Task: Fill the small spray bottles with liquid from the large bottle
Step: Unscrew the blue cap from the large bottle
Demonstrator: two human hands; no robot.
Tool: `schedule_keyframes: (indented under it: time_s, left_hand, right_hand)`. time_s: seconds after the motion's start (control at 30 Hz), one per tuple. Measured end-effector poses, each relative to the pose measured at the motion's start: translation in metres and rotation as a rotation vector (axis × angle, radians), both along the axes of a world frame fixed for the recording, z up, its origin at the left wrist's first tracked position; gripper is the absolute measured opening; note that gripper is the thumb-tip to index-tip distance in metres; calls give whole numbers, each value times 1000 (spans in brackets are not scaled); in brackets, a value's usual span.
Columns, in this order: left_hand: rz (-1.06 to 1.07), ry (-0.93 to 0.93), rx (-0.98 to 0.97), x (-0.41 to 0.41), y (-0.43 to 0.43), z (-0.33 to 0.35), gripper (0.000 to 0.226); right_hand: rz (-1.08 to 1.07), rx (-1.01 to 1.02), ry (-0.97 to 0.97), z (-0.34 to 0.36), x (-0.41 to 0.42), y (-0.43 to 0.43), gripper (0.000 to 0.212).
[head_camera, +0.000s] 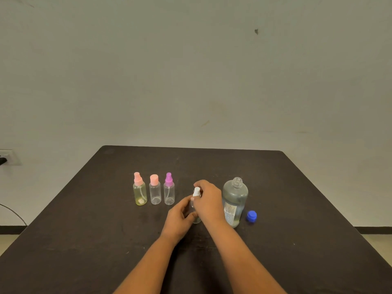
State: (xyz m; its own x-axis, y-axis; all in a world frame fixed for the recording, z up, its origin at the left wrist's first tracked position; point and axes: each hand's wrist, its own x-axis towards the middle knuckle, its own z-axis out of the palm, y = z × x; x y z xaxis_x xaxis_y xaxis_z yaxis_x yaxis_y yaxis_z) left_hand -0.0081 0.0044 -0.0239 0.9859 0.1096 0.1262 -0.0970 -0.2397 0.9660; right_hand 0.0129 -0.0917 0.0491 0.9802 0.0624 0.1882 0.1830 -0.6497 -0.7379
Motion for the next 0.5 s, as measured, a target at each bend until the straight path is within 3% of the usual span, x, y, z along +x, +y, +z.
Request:
schedule_keyframes:
  time_s: [0.2,0.4,0.5]
  left_hand:
    - [5,-11,37,-2,-1,3,42]
    - [2,-37,33,-3,-1,3,45]
    - [-9,-35,10,-3,-1,3,43]
  right_hand:
    - [17,5,25,1,-2,-2,52]
    - [-24,-47,-17,-1,-2,-5,33]
    - [-2,30,9,0,-1,-6,41]
